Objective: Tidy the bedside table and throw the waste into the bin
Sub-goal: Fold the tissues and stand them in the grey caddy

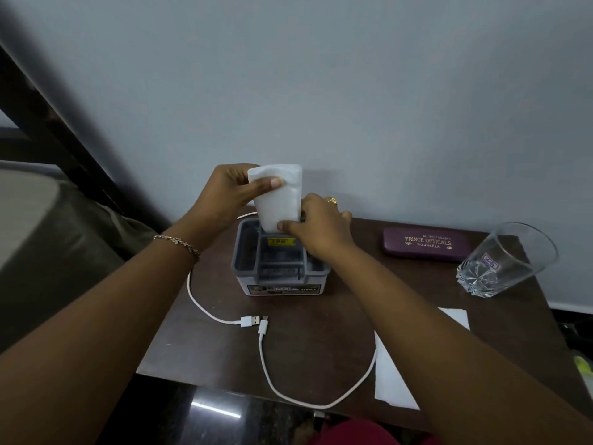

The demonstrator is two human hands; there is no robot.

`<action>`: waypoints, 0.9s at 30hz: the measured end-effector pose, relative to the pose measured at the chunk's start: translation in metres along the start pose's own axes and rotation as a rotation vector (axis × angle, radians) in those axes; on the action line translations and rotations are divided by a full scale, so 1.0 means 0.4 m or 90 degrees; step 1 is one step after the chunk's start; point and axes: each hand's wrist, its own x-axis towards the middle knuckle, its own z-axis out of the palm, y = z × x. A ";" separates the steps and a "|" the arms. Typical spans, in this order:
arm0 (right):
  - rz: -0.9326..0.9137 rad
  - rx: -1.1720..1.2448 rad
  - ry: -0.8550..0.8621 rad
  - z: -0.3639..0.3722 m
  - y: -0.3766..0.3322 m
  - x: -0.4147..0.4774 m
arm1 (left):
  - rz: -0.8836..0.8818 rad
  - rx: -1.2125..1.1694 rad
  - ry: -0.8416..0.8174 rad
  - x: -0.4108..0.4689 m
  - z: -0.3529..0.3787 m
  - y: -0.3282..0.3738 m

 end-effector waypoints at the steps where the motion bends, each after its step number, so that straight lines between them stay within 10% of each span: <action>1: 0.001 -0.005 -0.013 -0.001 0.000 0.004 | -0.001 0.001 0.000 0.002 0.000 -0.005; 27: -0.025 0.108 0.024 0.035 0.053 -0.006 | 0.003 0.246 0.094 -0.077 0.014 -0.149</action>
